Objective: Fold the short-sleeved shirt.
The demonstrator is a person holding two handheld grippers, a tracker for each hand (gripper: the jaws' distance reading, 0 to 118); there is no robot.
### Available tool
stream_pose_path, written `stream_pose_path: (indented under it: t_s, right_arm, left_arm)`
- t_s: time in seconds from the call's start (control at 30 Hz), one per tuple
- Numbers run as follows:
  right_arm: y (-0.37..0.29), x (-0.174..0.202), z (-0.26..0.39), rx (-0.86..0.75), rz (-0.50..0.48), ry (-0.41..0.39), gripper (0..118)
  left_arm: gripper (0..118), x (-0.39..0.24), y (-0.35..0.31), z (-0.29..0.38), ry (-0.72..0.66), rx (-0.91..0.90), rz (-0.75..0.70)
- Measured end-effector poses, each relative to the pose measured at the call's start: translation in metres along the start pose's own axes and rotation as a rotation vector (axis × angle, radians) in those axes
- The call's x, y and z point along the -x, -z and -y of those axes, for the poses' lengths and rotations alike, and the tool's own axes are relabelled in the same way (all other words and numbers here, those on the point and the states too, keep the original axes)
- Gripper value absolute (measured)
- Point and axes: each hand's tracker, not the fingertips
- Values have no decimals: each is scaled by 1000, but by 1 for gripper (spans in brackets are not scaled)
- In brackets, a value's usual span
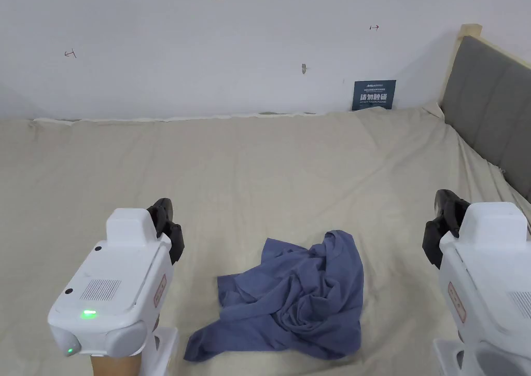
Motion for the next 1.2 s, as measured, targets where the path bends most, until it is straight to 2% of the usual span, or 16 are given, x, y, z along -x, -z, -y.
stream_pose_path:
  t_s: [0.2,0.4,0.57,0.6,0.63,0.67,0.7,0.73,0.77,0.83,0.87,0.9,0.93,1.03,1.1,1.2]
  right_arm:
    - [0,1,3,10,-1,-2,1]
    - [3,2,11,27,-4,4,1]
    - [10,1,26,71,-6,13,1]
    - [12,1,29,82,-5,14,1]
    - [13,1,32,91,-7,15,1]
    - [14,1,35,99,-8,17,1]
    - [16,1,37,109,-9,17,1]
    - [18,1,40,116,-9,16,1]
    - [20,0,42,126,-10,14,1]
    - [25,-1,46,142,-8,14,1]
    - [27,-2,48,148,-8,14,1]
    - [29,-3,50,157,-5,13,1]
    - [32,-4,52,165,-3,12,1]
    - [40,-7,59,195,-6,5,1]
    - [50,-9,66,230,-11,2,1]
    - [75,-11,78,336,-48,19,1]
  left_arm:
    - [0,-3,0,3,72,96,28]
    - [0,-6,44,41,-17,627,136]
    - [1,-6,58,110,-126,821,171]
    - [6,-7,57,121,-121,810,149]
    - [18,-8,57,131,-113,826,144]
    - [41,-7,58,139,-132,841,145]
    - [81,-7,60,147,-181,866,139]
    - [104,-7,62,153,-210,891,133]
    - [113,-8,65,159,-232,911,124]
    - [98,-12,66,164,-201,873,72]
    - [82,-14,68,167,-179,858,61]
    - [46,-16,70,171,-155,863,60]
    - [23,-19,72,174,-137,874,59]
    - [17,-27,70,178,-151,874,71]
    - [7,-26,72,179,-193,880,80]
    - [5,-20,70,174,-209,871,97]
